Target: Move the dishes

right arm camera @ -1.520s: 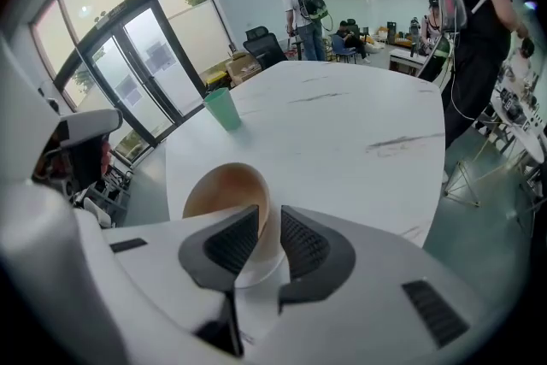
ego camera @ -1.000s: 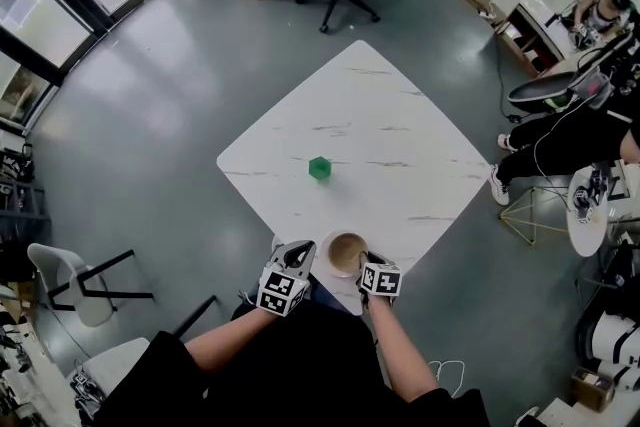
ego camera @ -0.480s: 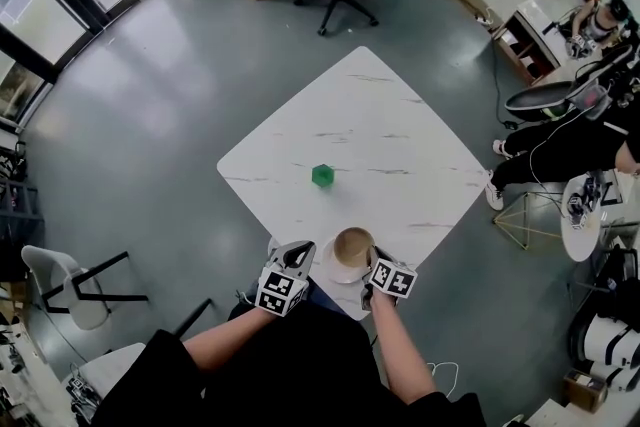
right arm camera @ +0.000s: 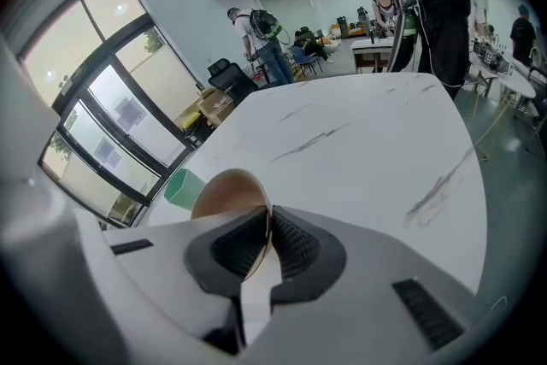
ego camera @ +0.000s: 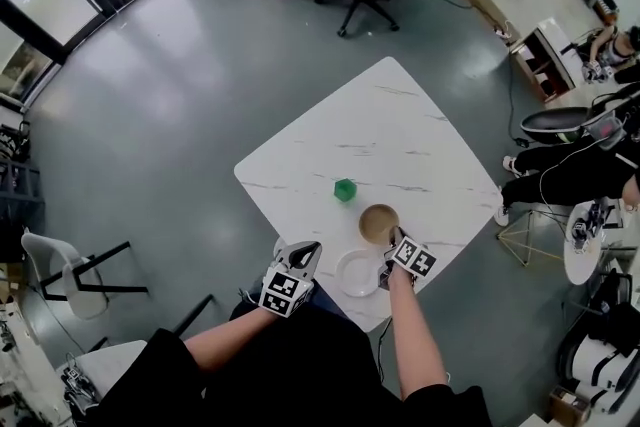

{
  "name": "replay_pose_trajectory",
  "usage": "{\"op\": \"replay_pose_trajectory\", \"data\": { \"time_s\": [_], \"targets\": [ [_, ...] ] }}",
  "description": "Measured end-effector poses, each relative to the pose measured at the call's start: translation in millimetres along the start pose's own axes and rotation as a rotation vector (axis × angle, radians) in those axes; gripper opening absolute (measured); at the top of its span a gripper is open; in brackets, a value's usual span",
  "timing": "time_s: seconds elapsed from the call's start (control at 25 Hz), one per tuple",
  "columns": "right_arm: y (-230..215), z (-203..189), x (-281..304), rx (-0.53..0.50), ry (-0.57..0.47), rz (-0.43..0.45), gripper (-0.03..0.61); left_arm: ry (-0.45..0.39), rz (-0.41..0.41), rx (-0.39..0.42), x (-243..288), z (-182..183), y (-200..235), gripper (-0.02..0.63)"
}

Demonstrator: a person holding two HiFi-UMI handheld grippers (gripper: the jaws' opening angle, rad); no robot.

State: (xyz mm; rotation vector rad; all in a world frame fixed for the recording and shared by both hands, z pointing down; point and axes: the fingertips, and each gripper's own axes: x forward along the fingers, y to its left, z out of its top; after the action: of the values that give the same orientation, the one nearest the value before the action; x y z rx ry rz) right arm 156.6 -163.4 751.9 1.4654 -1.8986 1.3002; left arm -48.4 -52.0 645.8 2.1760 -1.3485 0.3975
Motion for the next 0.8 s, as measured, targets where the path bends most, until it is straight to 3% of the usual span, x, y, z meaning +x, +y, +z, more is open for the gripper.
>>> {"op": "replay_pose_trajectory", "data": {
  "time_s": [0.48, 0.8],
  "targets": [
    [3.3, 31.4, 49.3, 0.052, 0.011, -0.021, 0.034, 0.026, -0.001, -0.020, 7.2, 7.3, 23.6, 0.017],
    [-0.9, 33.6, 57.3, 0.032, 0.025, -0.046, 0.034, 0.050, -0.027, -0.008, 11.5, 4.3, 36.0, 0.017]
  ]
}}
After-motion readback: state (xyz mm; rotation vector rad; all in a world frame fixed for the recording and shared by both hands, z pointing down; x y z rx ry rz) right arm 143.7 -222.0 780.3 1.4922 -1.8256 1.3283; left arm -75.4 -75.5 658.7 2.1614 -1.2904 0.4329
